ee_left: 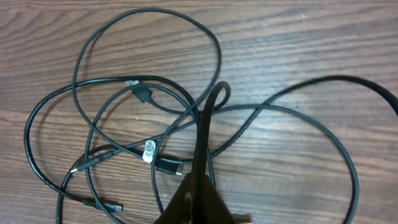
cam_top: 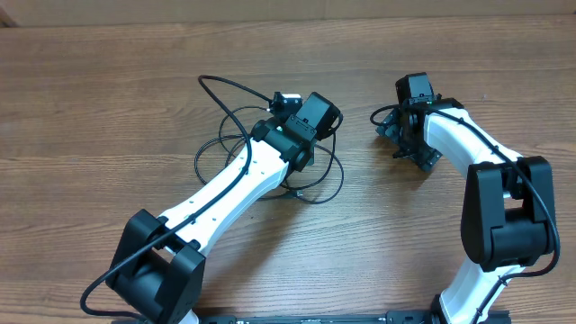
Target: Untangle cables
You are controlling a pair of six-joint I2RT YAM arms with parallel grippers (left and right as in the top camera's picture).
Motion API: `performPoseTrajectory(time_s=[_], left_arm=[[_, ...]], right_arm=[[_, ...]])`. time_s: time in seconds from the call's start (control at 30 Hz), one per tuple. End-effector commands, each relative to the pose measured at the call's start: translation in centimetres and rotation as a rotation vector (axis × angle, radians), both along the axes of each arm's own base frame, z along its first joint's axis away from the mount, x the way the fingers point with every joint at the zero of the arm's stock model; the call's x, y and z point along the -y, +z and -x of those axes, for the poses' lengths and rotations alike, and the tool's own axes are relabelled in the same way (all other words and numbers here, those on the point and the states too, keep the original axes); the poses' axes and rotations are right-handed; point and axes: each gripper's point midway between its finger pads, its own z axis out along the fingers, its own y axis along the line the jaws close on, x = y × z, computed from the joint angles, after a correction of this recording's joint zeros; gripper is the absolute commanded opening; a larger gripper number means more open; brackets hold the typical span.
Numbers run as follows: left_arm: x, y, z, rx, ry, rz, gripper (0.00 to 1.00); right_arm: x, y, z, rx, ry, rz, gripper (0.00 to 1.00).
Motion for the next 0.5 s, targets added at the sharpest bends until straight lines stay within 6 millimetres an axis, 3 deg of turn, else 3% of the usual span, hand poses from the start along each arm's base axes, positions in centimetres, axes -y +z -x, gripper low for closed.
performPoseTrajectory(time_s=[0.0,0.17,0.33,0.47], left_arm=[[-0.69,-0.49,-0.75,0.029,0.082,-0.016,0.04],[-0.57,-0.45,-0.91,0.035,0.082,-0.01,0.04],[-0.73,-0.23,-1.28,0.056,0.089,-0.017,0.15],[-0.74,-0.23,-1.29,0.056,0.09,-0.017,0.17]], right_arm=[[0.15,0.31,-0.01,0.01,-0.006,0.005,1.0],[0.15,0.31,-0.01,0.01,-0.006,0.005,1.0],[0.15,0.31,-0.01,0.01,-0.006,0.005,1.0],[0.15,0.3,-0.01,0.009,-0.006,0.005,1.0]])
